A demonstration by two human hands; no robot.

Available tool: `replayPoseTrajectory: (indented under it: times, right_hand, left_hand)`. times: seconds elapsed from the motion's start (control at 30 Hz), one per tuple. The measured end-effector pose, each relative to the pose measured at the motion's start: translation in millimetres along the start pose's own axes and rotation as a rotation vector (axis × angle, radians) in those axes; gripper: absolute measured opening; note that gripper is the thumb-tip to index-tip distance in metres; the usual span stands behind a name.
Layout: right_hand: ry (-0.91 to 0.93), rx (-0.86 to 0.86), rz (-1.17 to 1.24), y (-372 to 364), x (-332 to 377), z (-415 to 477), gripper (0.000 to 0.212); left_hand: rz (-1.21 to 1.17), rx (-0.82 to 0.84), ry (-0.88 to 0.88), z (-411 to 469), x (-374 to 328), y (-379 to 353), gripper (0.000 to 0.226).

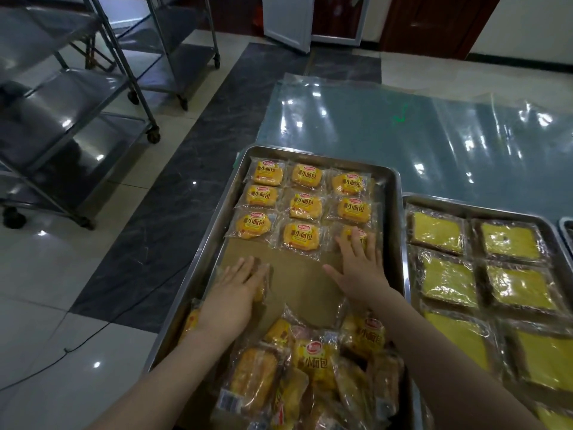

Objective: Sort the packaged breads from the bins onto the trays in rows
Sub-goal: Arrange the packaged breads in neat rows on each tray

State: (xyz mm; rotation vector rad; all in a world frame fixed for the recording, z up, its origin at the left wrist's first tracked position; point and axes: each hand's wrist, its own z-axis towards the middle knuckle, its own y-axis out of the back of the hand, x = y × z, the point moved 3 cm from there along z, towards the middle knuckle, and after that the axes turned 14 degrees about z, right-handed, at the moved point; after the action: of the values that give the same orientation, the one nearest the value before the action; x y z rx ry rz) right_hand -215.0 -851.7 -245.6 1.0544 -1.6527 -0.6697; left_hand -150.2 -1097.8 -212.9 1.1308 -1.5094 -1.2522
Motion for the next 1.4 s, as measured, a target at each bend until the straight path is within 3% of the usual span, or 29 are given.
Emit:
replayPoseTrajectory:
  times: [0.13, 0.2, 0.4, 0.63, 0.87, 0.93, 1.03, 1.1, 1.23, 1.4]
  right_hand:
    - [0.072, -0.09, -0.075, 2.3, 7.2, -7.8, 0.073]
    - [0.143, -0.095, -0.077, 2.7, 15.7, -10.4, 0.069]
    - [0.396, 0.111, -0.168, -20.3, 52.9, -11.4, 0.063]
    - [0.357, 0.107, -0.298, -24.6, 58.2, -4.6, 0.068]
    - [0.365, -0.016, -0.055, -11.7, 76.2, -0.7, 0.05]
    - [0.426, -0.06, 0.064, -8.2, 88.2, -0.3, 0.045]
    - [0.554, 0.009, 0.183, -17.8, 109.7, -7.5, 0.04]
    - [0.615, 0.067, 0.242, -31.4, 119.5, -13.4, 0.043]
    - [0.515, 0.08, 0.351, -48.2, 127.1, -7.6, 0.058]
    - [0.476, 0.052, 0.251, -60.2, 131.1, 2.3, 0.066]
  left_hand:
    - [-0.022, 0.015, 0.006, -6.3, -5.0, -10.2, 0.057]
    - [-0.013, 0.074, -0.019, -9.7, -5.8, -20.1, 0.059]
    - [0.07, 0.125, -0.107, 2.8, 15.9, -31.5, 0.069]
    - [0.13, 0.16, -0.203, 28.7, 28.0, -29.0, 0.072]
    - [0.169, 0.107, -0.126, 40.2, 31.2, -27.4, 0.069]
    - [0.119, 0.021, -0.095, 32.2, 32.9, -22.7, 0.073]
    - [-0.038, -0.083, -0.003, 14.3, 35.6, -19.1, 0.075]
    - [-0.125, -0.067, 0.056, 3.2, 36.2, -23.4, 0.076]
    - [-0.163, 0.017, 0.038, -5.8, 36.4, -33.6, 0.077]
    - [-0.216, 0.113, 0.016, -6.0, 42.5, -32.6, 0.072]
